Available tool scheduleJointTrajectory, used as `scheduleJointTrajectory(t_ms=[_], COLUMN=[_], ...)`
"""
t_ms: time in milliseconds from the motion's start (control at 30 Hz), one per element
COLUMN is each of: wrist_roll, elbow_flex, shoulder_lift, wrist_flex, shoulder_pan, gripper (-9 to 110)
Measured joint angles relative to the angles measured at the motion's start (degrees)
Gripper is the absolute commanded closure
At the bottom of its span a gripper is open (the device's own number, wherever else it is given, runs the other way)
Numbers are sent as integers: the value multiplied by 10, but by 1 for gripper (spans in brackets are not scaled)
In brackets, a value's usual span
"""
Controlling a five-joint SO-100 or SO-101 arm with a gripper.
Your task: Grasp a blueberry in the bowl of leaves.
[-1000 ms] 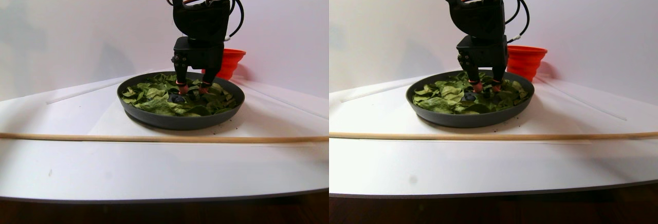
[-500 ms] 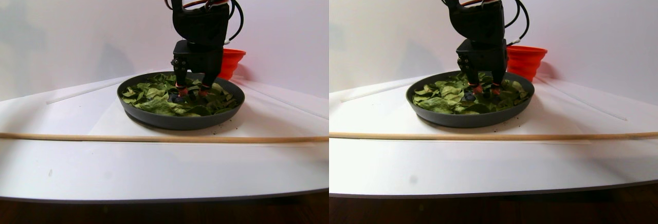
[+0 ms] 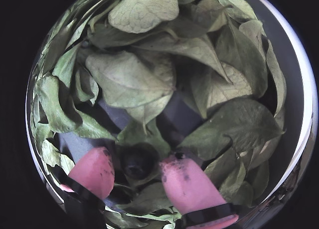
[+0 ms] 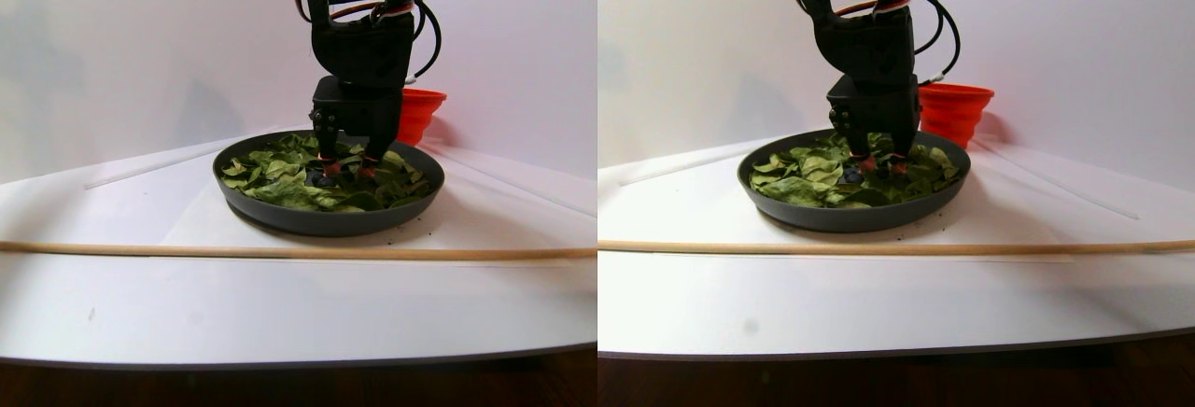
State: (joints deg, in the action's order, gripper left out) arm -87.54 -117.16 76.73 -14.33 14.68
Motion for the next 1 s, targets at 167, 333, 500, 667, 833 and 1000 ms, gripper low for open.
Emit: scheduleJointTrajectory(t_ms=[167,333,500,667,833,1000], wrist_roll=[5,5,5,5,5,-1], elbow_flex=[0,-1,-12,-14,-18,-18], shoulder_lift=[-11,-19,-25,-27,-27,-27], wrist_flex=[-15,-32,-40,-41,-41,-41], shoulder_pan=[-1,-1,-1,-1,-1,-1], gripper=[87,88,90,91,92,93])
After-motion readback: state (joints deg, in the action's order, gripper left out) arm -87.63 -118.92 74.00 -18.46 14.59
